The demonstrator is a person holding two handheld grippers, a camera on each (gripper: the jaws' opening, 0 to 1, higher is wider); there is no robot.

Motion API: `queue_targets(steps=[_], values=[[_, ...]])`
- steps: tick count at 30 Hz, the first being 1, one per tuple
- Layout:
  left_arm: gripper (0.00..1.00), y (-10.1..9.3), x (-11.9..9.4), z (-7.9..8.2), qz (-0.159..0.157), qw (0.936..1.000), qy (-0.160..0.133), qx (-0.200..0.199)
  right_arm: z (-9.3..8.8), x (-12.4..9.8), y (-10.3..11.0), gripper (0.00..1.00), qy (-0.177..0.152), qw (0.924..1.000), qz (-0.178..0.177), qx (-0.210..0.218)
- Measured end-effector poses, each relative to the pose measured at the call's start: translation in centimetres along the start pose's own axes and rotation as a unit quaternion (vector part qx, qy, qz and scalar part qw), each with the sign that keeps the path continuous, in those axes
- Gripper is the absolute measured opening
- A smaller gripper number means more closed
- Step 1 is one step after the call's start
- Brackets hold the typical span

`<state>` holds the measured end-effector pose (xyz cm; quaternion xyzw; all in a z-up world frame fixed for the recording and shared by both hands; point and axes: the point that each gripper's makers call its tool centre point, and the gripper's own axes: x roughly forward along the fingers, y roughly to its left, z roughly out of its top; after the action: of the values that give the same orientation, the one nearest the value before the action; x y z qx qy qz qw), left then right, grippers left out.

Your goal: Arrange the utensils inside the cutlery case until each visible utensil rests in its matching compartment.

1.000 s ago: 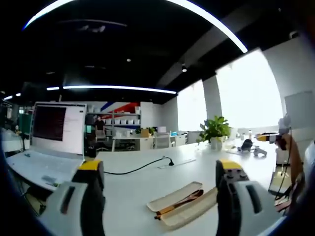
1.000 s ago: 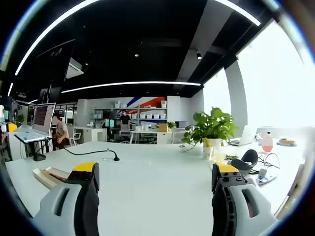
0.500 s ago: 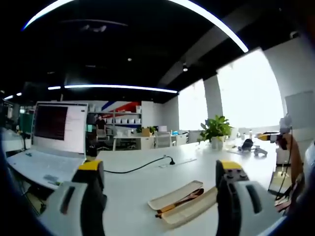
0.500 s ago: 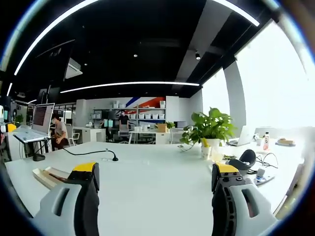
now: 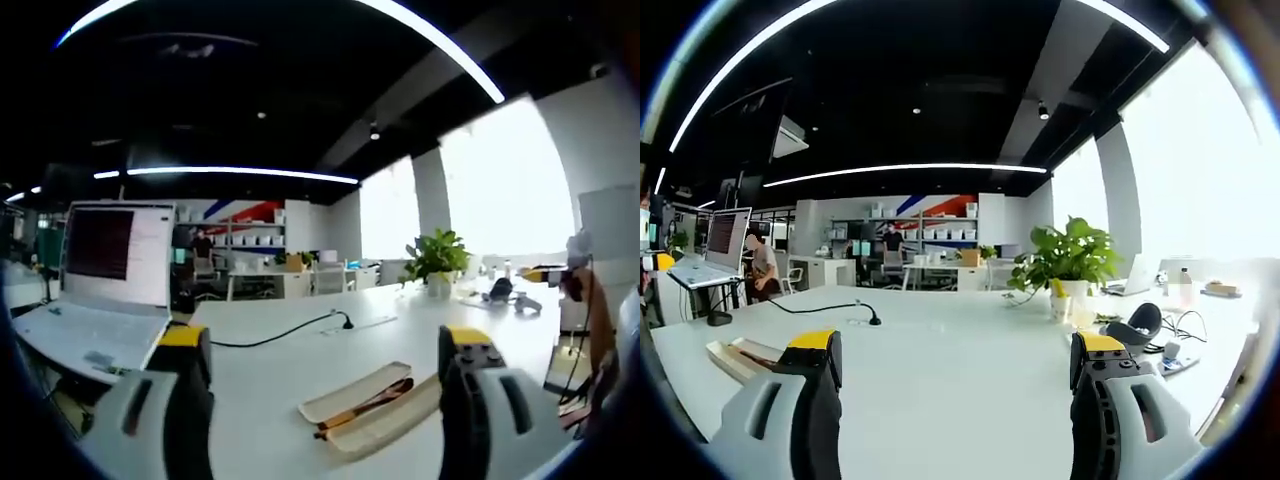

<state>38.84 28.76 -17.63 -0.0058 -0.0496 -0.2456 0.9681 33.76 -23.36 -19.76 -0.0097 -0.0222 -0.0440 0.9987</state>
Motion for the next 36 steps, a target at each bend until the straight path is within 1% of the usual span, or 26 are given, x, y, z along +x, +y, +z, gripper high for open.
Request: queue_targets(steps=[10,19,25,26,28,31,36], values=[[1.00,0.3,0.1,0.0,0.003,1.0000,0.003,-0.001,-0.3,0.2,-0.3,0.99,0.007,1.0000,-0.004,0.002],[1.00,0.3,0.0,0.0,0.003,1.0000,0.004,0.000,-0.1,-0.1,-0.3,0.99,0.003,1.0000,-0.003,0.004],[1.00,0.4,0.4,-0.3,0.006,1.0000,0.008,0.001,-0.1,0.2,-0.3,0.99,0.000,1.0000,-0.001,0.005],[1.00,0.4,0.5,-0.3,0.005,0.9999,0.009,0.000,0.0,0.3,-0.2,0.99,-0.005,1.0000,0.002,-0.005],[1.00,0.3,0.7,-0.5,0.004,0.9999,0.011,0.001,0.4,0.4,0.4,0.99,-0.016,0.9997,0.015,-0.011],[1.00,0.1,0.8,-0.8,0.001,0.9999,0.015,0.001,0.7,0.5,0.6,0.99,-0.022,0.9994,0.017,-0.019],[1.00,0.2,1.0,-1.0,0.002,0.9998,0.018,0.001,0.5,0.8,0.3,0.99,-0.020,0.9995,0.020,-0.016]])
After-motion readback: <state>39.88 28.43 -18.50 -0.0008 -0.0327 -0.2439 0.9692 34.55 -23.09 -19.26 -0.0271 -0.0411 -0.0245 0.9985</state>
